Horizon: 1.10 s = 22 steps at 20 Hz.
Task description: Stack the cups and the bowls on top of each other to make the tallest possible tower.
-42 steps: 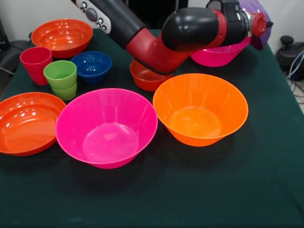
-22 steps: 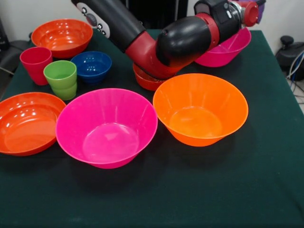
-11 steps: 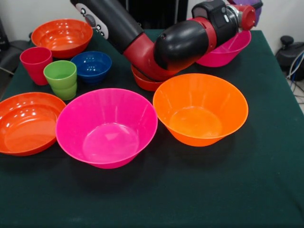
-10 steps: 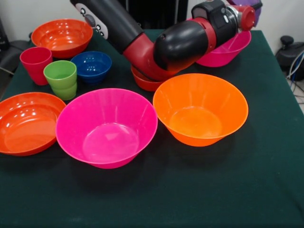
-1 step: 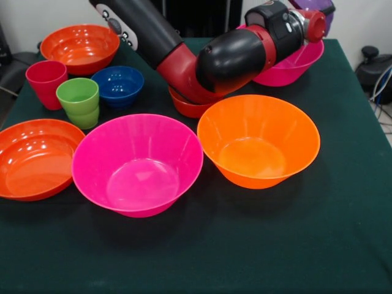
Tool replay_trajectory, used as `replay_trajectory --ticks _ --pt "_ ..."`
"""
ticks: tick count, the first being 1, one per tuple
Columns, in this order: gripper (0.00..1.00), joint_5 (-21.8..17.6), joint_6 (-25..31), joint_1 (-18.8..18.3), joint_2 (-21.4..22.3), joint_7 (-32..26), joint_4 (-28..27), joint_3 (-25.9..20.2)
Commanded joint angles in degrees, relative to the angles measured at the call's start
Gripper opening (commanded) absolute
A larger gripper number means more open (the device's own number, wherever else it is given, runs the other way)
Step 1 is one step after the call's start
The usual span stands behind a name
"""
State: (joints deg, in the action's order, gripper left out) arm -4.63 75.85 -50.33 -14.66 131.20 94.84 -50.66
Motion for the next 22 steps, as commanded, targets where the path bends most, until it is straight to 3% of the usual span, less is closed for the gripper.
replay_trajectory --ticks 1,22 --pt "0.0 -1.1 -4.2 3.2 -5.7 -11.7 -10.3 4.5" --pt "0.0 -5.4 -11.1 3.6 -14.6 -19.2 -12.8 8.1"
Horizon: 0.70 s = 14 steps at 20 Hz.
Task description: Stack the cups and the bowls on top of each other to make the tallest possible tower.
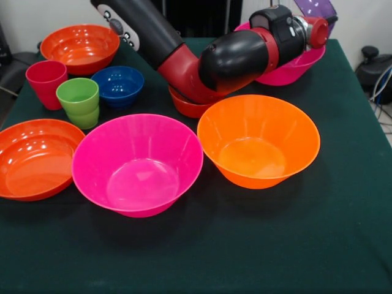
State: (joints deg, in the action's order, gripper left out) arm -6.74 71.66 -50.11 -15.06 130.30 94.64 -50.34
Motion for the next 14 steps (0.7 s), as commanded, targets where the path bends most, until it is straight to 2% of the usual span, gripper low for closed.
replay_trajectory --ticks 1,6,14 --pt "0.0 -3.6 -7.5 3.5 -14.6 -18.9 -12.9 8.0" --pt "0.0 -3.7 -7.3 4.1 -16.2 -21.4 -15.3 9.1" --pt "0.0 -2.8 -7.1 4.6 -17.3 -22.4 -16.0 10.4"
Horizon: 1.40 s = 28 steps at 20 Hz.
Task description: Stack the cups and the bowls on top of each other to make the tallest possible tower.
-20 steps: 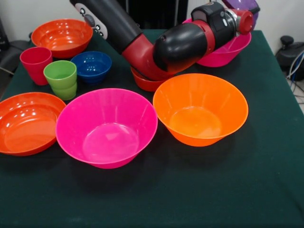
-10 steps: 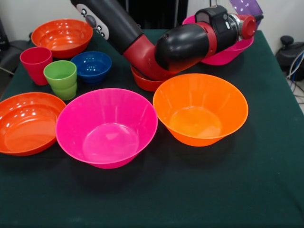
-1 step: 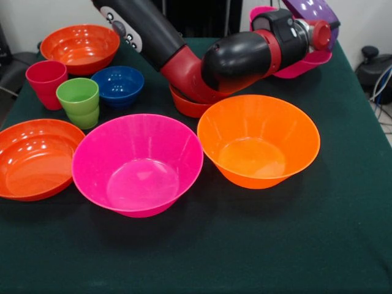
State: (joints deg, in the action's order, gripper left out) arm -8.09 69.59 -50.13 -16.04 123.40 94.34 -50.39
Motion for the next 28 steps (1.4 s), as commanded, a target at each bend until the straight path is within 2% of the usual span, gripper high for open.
replay_trajectory --ticks 1,14,21,28 --pt "0.0 -1.4 -5.1 4.6 -16.3 -15.5 -15.7 10.7" --pt "0.0 0.0 -4.7 5.3 -17.2 -14.2 -15.2 11.7" --pt "0.0 -0.3 -7.1 5.6 -15.5 -11.0 -12.5 11.4" --pt "0.0 0.8 -7.4 7.0 -13.5 -8.0 -12.3 9.9"
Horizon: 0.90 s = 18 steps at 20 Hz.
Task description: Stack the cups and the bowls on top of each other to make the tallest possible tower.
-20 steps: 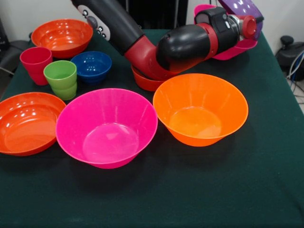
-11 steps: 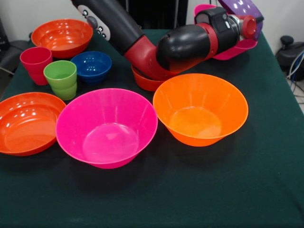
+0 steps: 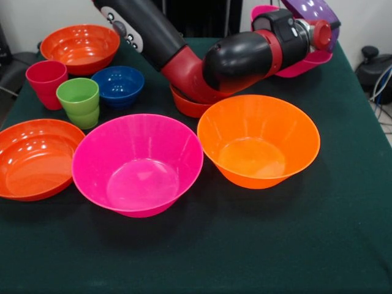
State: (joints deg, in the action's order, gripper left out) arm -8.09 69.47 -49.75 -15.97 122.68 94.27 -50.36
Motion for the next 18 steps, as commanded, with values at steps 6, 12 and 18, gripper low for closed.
replay_trajectory --ticks 6,12,18 --pt "0.0 -0.7 -11.0 5.1 -9.1 -4.0 -7.1 9.7" --pt "0.0 -2.2 -14.4 5.1 -5.6 -3.4 -4.4 8.6" --pt "0.0 -0.5 -11.9 4.6 -3.6 -3.7 -3.6 8.0"
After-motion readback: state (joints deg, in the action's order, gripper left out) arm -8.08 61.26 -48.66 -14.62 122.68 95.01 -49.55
